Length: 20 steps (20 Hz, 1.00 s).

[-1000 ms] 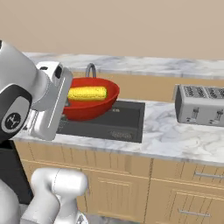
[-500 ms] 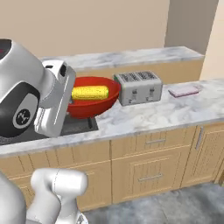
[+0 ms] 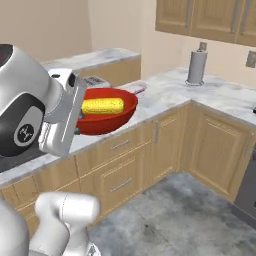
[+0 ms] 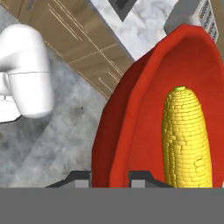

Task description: Pick the corn from the sink and place it in the bowl. Then pick the bowl and place it in the microwave. Then close the microwave door and press the start button.

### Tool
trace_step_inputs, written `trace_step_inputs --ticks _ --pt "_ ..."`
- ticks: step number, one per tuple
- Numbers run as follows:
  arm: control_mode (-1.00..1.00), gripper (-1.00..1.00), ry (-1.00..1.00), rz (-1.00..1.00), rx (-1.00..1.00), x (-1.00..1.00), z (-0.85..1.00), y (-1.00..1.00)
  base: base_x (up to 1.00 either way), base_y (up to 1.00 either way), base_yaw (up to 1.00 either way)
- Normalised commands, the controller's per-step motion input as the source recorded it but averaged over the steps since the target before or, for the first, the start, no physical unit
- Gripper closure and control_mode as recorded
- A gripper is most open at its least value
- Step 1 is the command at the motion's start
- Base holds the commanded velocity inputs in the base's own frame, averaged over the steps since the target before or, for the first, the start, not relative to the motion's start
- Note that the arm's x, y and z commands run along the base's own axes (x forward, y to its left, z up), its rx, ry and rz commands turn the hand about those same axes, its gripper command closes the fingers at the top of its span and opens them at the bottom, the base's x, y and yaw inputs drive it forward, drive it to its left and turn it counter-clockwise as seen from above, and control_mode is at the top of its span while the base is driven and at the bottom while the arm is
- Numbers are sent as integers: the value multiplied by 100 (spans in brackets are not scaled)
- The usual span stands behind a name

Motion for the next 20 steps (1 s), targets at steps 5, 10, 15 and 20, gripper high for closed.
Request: trace_step_inputs --ticks 5,10,15,20 --pt "100 100 0 0 0 0 0 0 -23 0 -72" --pt "100 100 0 0 0 0 0 0 -5 0 -71" --pt "100 100 0 0 0 0 0 0 0 3 -60" --pt "100 100 0 0 0 0 0 0 15 -20 -18"
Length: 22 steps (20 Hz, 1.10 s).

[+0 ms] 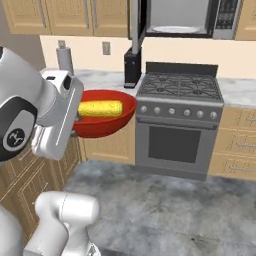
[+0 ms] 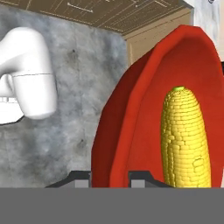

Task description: Pick the corn from the sink and place it in the bowl. Then pick the bowl and place it in the microwave. Then close the microwave door and press the start button.

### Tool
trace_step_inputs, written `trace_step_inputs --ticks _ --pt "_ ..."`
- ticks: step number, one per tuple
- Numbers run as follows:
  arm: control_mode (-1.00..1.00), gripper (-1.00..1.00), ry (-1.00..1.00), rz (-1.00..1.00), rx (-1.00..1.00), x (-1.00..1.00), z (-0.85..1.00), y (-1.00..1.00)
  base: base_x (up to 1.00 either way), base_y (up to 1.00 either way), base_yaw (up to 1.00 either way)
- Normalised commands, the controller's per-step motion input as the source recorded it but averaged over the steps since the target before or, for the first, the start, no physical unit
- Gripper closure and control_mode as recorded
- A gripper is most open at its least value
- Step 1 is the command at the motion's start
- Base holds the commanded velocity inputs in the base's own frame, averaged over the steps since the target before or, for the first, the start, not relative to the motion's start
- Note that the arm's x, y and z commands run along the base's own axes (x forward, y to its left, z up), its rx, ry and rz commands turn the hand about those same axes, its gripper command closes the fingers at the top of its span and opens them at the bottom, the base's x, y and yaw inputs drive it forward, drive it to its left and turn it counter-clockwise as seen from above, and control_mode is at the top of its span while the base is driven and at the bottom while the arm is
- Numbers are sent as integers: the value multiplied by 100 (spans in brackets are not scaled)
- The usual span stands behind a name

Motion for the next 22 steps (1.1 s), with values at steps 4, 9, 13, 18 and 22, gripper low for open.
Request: trace_step_inputs --ticks 4,9,13,18,22 --pt "100 100 0 0 0 0 0 0 55 -62 0" --pt "100 100 0 0 0 0 0 0 62 -85 0" --pt "100 100 0 0 0 0 0 0 57 -86 0" --pt "100 100 0 0 0 0 0 0 71 -55 -2" --pt "100 100 0 0 0 0 0 0 88 0 -8"
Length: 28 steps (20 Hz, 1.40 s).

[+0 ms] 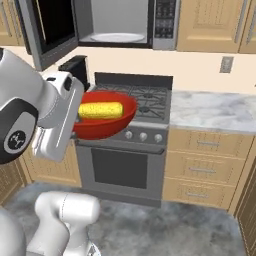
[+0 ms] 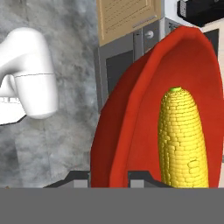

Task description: Pick the corn from the sink and place it in the bowl. Then pick the bowl and place it in the microwave. Then close the microwave door and press the start button.

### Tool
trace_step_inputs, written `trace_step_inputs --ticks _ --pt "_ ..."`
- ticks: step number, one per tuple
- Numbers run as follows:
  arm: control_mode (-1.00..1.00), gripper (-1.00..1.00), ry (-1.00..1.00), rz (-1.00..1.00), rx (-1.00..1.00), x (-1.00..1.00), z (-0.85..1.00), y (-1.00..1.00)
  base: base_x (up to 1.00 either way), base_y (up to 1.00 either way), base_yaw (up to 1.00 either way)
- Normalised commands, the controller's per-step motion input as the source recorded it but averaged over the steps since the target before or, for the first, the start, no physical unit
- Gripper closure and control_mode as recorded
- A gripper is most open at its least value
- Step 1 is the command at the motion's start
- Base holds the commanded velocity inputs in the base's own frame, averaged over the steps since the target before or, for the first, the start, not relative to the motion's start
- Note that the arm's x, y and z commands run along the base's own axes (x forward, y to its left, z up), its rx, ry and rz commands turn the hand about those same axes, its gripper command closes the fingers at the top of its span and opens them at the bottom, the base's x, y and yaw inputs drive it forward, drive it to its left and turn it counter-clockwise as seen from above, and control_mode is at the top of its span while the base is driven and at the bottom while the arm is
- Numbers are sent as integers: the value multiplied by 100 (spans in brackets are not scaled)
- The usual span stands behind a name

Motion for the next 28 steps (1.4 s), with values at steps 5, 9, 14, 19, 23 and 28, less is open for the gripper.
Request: trace_step_inputs --ticks 5,9,14,19,23,28 --pt "100 100 0 0 0 0 0 0 82 0 -2" --pt "100 100 0 0 0 0 0 0 82 0 0" --pt "100 100 0 0 0 0 0 0 78 0 0" --pt "100 100 0 0 0 0 0 0 56 0 0" --pt "100 100 0 0 0 0 0 0 31 0 0" --pt "100 100 0 0 0 0 0 0 35 0 -2"
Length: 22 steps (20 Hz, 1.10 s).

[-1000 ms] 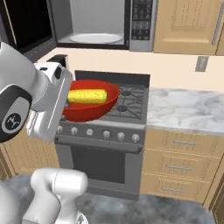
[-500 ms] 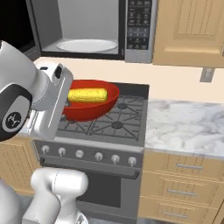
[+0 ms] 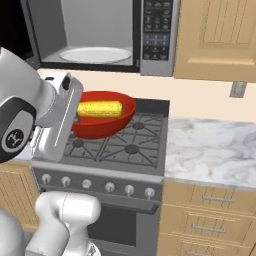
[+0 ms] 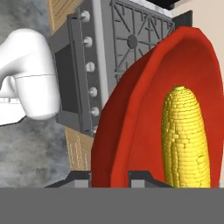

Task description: Pick the corn from the sink and place it in the bowl. Then pick the bowl and place it in the microwave. Then close the microwave door and press the start button.

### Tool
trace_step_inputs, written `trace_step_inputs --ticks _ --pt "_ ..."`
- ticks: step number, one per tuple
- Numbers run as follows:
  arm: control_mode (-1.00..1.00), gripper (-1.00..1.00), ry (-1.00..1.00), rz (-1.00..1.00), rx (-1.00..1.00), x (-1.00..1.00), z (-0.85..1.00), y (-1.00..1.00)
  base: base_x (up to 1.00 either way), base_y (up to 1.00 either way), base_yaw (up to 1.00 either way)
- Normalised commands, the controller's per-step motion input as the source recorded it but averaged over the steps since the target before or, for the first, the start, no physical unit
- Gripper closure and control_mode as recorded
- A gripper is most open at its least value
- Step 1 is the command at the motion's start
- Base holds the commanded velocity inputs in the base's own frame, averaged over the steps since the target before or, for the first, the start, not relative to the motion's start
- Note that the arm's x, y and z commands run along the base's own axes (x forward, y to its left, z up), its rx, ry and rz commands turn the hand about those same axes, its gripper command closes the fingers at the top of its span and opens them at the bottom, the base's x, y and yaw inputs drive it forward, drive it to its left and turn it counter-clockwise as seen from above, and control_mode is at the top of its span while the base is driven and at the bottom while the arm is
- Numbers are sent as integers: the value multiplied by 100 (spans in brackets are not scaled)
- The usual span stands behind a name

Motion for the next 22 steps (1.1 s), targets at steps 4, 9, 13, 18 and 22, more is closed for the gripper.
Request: trace_step_inputs --ticks 4,9,13,18,22 --pt "100 100 0 0 0 0 0 0 44 0 -2" --pt "100 100 0 0 0 0 0 0 18 0 0" --pt "100 100 0 0 0 0 0 0 4 14 0" --pt "-100 100 -6 0 0 5 19 66 0 7 0" --pt "-100 100 -8 1 -1 52 59 100 0 0 0"
